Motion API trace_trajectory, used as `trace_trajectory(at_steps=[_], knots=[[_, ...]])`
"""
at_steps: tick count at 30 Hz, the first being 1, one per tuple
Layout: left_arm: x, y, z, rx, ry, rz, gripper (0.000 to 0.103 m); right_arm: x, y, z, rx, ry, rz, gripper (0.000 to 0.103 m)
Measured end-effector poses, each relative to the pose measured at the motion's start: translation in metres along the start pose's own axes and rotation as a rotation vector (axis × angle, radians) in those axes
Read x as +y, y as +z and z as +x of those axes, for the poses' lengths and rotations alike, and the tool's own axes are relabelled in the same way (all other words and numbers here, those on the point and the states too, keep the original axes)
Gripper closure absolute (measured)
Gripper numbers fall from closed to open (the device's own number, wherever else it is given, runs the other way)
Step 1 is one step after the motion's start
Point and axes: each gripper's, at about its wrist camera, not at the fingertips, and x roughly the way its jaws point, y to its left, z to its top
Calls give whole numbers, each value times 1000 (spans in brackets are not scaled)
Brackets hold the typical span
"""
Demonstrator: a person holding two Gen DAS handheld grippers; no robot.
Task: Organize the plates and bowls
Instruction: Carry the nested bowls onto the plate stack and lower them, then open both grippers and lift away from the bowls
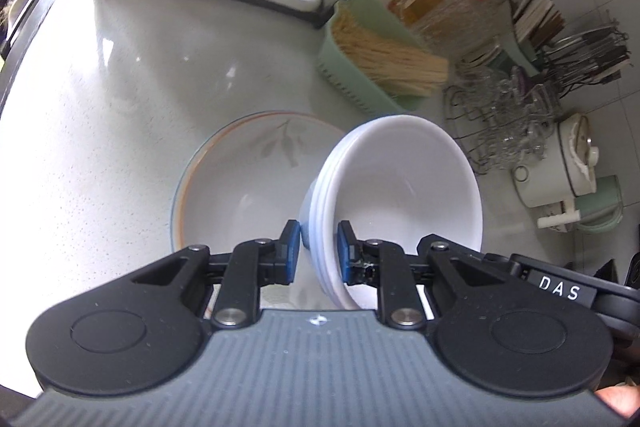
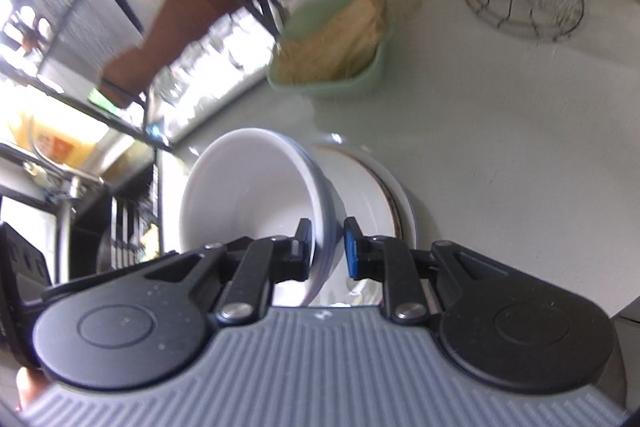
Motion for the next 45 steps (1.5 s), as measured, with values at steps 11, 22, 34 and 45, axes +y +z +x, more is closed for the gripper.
trace_trajectory(at_steps=[11, 22, 34, 45], knots=[[27, 0, 21, 46, 40, -26, 80, 7, -5, 42, 70, -31, 8, 82], [30, 7, 26, 86, 54, 12, 69, 3, -13, 47, 67, -65, 13, 81], [-1, 10, -39, -56, 80, 77, 54, 14, 3, 6, -27, -46, -82, 81], [-56, -12, -161, -356, 160, 165, 54, 36, 22, -91, -214, 87, -269, 81]])
